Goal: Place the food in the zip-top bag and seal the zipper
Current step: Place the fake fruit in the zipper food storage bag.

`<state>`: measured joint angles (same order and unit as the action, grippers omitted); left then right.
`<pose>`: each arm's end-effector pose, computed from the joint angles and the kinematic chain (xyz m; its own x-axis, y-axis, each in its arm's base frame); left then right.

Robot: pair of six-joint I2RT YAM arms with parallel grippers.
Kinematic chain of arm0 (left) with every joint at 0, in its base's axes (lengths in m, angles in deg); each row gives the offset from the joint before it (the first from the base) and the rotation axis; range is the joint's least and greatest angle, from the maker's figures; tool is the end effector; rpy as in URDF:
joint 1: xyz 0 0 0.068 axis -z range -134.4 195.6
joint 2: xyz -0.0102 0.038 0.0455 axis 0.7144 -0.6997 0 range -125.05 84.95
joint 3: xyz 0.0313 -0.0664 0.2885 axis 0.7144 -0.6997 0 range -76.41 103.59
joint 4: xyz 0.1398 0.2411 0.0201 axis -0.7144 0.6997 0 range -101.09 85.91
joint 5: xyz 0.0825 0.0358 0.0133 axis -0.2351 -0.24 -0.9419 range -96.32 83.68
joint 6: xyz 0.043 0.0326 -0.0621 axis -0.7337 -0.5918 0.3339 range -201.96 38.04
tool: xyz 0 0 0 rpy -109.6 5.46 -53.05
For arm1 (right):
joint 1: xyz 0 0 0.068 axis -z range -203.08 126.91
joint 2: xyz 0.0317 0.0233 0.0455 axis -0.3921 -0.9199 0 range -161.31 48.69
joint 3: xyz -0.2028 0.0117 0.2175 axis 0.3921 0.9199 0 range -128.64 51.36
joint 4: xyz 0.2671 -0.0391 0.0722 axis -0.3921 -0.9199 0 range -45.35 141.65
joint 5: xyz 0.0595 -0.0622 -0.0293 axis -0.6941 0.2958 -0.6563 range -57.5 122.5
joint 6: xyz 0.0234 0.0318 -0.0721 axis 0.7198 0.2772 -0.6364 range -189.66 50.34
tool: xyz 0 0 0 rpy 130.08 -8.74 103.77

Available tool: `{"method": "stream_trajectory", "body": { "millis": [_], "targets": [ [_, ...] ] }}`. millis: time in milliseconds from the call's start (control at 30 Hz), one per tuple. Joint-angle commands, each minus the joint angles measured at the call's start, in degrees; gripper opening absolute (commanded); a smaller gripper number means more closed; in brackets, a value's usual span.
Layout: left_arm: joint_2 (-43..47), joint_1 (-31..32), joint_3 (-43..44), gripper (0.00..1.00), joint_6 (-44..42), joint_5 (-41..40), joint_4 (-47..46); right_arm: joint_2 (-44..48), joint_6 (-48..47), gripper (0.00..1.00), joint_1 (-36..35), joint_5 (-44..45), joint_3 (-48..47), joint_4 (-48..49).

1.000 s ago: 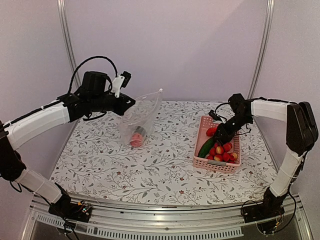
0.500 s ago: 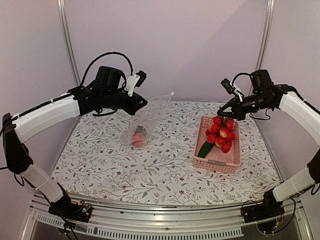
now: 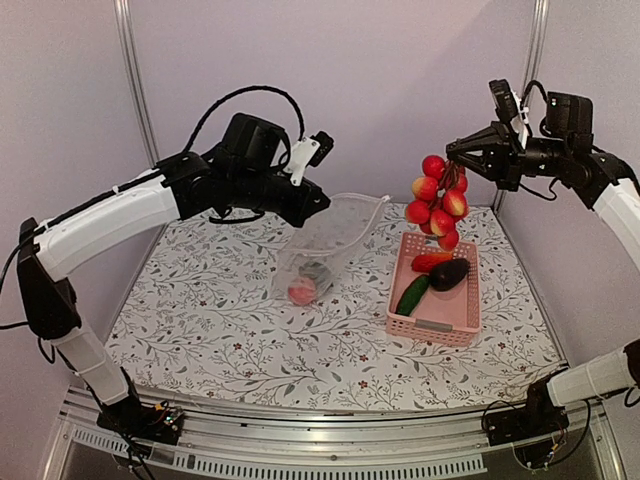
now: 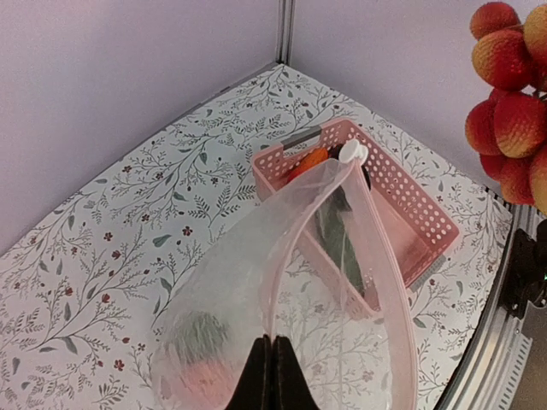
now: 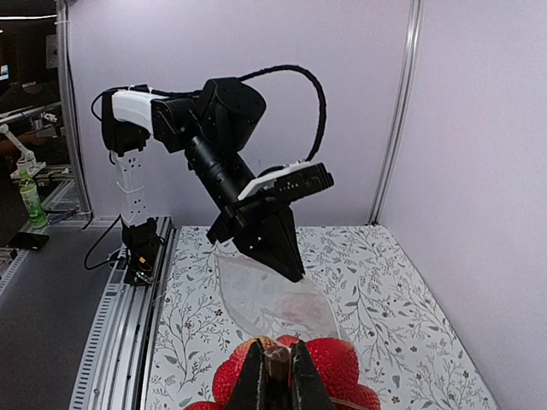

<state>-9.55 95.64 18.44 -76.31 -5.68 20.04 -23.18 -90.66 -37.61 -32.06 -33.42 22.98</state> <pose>0.2764 -0.3313 0.3893 -0.4031 0.3279 -0.8544 0.7365 0.6704 -0.0902 0.2498 0.1314 0.4777 0.0946 -0.1346 -0.9864 -0.9802 0.1603 -0.1158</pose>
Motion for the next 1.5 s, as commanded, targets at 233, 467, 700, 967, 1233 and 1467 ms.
{"method": "stream_trajectory", "body": {
  "millis": [233,467,700,967,1233,1467],
  "targets": [
    [-4.8,1.2,9.9,0.00,6.2,0.5,4.1,-8.9,36.0,0.00,-5.6,-8.9,-7.2,40.6],
    [-6.6,1.2,11.2,0.00,9.1,3.1,2.4,-14.3,47.2,0.00,-9.4,-9.5,-9.2,54.1],
    [-6.3,1.2,7.9,0.00,18.0,5.8,-3.6,-18.2,52.1,0.00,-11.8,-5.5,-9.3,58.1],
    [-4.1,1.1,3.6,0.00,21.2,6.6,-8.5,-22.0,51.1,0.00,-14.7,-3.8,-9.5,58.8],
    [-3.2,1.1,2.5,0.00,22.5,7.4,-9.7,-25.8,50.8,0.00,-15.1,-3.6,-7.9,60.4],
    [-1.8,0.7,1.1,0.00,22.7,7.0,-10.6,-24.3,44.6,0.00,-15.1,-1.2,-1.5,58.3]
  ]
}}
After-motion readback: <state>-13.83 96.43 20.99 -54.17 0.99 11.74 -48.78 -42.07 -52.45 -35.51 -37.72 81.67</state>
